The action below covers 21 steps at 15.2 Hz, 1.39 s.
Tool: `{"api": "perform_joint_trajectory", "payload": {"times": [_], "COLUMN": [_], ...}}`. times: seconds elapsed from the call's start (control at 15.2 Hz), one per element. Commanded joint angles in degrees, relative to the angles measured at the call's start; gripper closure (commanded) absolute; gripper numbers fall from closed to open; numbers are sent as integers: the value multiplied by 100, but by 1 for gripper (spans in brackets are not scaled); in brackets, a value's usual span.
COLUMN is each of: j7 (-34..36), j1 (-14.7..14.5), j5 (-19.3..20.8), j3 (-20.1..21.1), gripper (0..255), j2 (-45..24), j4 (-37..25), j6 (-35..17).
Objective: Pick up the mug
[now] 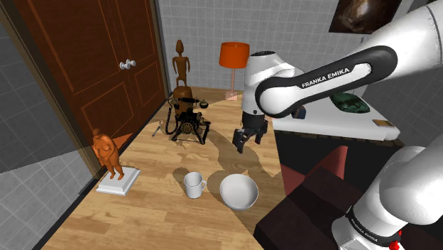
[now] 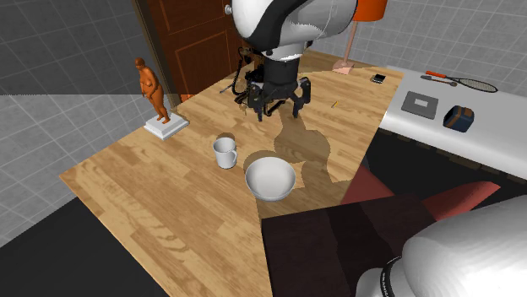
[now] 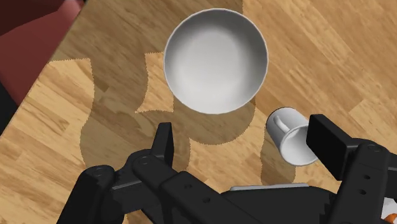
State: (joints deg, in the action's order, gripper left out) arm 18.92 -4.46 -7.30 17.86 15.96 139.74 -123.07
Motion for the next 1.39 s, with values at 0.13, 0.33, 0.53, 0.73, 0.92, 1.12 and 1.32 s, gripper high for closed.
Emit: {"api": "perform_joint_trajectory", "payload": {"times": [0.13, 0.33, 0.53, 0.73, 0.92, 1.12, 1.32], "j7": [593, 1080, 1582, 2042, 2423, 2716, 2923], "j1": [-12, -62, -187, -402, -670, -957, -1247], "j5": [337, 730, 1187, 1631, 2005, 2291, 2493], "j3": [321, 464, 507, 443, 317, 168, 17], "gripper": [0, 0, 0, 0, 0, 0, 0], "j2": [-945, -1667, -2400, -3125, -3833, -4530, -5228], "j4": [-403, -781, -1232, -1755, -2349, -3015, -3762], "j6": [-530, -822, -1025, -1137, -1172, -1140, -1047]}}
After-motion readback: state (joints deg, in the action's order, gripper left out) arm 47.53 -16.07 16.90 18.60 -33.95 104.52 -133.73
